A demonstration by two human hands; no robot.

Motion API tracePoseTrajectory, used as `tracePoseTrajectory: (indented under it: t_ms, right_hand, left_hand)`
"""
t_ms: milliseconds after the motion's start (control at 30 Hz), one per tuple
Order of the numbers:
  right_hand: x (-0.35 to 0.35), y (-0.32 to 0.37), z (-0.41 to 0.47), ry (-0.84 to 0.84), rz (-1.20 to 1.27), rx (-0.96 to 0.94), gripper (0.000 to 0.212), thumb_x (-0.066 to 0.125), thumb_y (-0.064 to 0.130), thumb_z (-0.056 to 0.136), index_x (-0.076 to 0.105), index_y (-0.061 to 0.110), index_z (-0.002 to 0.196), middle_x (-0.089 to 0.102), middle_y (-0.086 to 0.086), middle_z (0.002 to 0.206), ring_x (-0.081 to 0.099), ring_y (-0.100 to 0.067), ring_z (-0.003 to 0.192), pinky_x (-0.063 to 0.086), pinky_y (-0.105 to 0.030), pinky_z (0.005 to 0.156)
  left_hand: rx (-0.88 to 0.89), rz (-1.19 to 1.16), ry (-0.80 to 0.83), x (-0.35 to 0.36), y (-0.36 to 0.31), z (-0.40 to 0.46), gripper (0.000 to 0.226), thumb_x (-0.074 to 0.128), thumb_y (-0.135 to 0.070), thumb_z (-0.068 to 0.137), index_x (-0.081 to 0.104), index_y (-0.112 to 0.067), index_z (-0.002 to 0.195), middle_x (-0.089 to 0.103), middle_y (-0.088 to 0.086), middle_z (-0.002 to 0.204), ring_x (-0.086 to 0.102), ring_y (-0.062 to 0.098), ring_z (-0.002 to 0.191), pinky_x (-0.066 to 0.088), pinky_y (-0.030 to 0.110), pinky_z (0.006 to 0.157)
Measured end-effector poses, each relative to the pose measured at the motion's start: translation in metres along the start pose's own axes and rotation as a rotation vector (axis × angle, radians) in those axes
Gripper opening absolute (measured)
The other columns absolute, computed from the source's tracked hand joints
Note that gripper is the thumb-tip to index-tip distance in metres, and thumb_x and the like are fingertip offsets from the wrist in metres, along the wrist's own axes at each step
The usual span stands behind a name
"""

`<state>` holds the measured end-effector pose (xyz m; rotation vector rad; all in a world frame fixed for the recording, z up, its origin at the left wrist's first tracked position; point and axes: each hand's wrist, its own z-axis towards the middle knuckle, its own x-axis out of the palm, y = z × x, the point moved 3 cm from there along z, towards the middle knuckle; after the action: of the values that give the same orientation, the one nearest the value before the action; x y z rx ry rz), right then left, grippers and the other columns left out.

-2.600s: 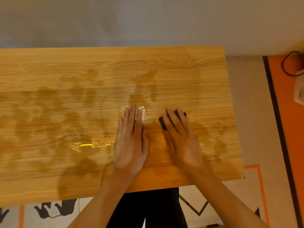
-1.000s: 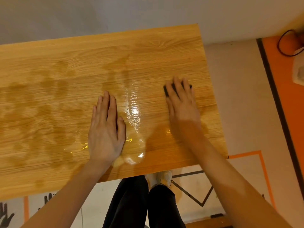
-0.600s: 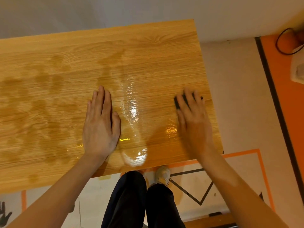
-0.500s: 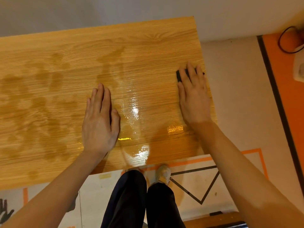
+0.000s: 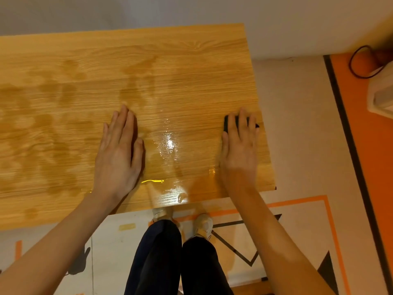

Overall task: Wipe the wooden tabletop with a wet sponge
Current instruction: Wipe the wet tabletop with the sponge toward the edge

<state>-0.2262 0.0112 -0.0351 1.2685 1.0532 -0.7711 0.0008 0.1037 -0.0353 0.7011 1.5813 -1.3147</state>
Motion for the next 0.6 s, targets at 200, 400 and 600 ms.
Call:
tracePoseTrajectory:
  t_ms: [200, 400, 600]
  right_hand:
    - [0.022, 0.047, -0.035, 0.127, 0.022, -0.446, 0.046, 0.044, 0.02, 0.102, 0.035, 0.012, 0.147, 0.025, -0.008, 0.157, 0.015, -0.027, 0.147, 0.019, -0.046, 0.121]
    - [-0.018, -0.037, -0.024, -0.025, -0.021, -0.144, 0.045, 0.038, 0.015, 0.104, 0.032, 0.004, 0.146, 0.025, -0.016, 0.156, 0.017, -0.031, 0.146, 0.026, -0.053, 0.117]
    - [0.023, 0.065, -0.047, 0.096, 0.119, -0.311, 0.045, 0.036, 0.022, 0.104, 0.033, 0.012, 0.147, 0.022, -0.008, 0.158, 0.011, -0.027, 0.148, 0.009, -0.044, 0.123]
  left_hand:
    - [-0.02, 0.012, 0.029, 0.007, -0.009, -0.032, 0.059, 0.031, -0.028, 0.106, 0.021, -0.005, 0.159, 0.012, 0.004, 0.169, 0.006, 0.018, 0.157, 0.001, 0.033, 0.128]
    - [-0.008, 0.037, -0.008, 0.013, -0.006, -0.032, 0.058, 0.03, -0.028, 0.106, 0.024, -0.003, 0.158, 0.016, 0.007, 0.168, 0.009, 0.02, 0.157, 0.004, 0.033, 0.128]
    - [-0.02, 0.044, 0.003, 0.012, -0.007, -0.033, 0.058, 0.029, -0.029, 0.106, 0.022, -0.005, 0.159, 0.013, 0.005, 0.169, 0.007, 0.019, 0.157, 0.007, 0.037, 0.128]
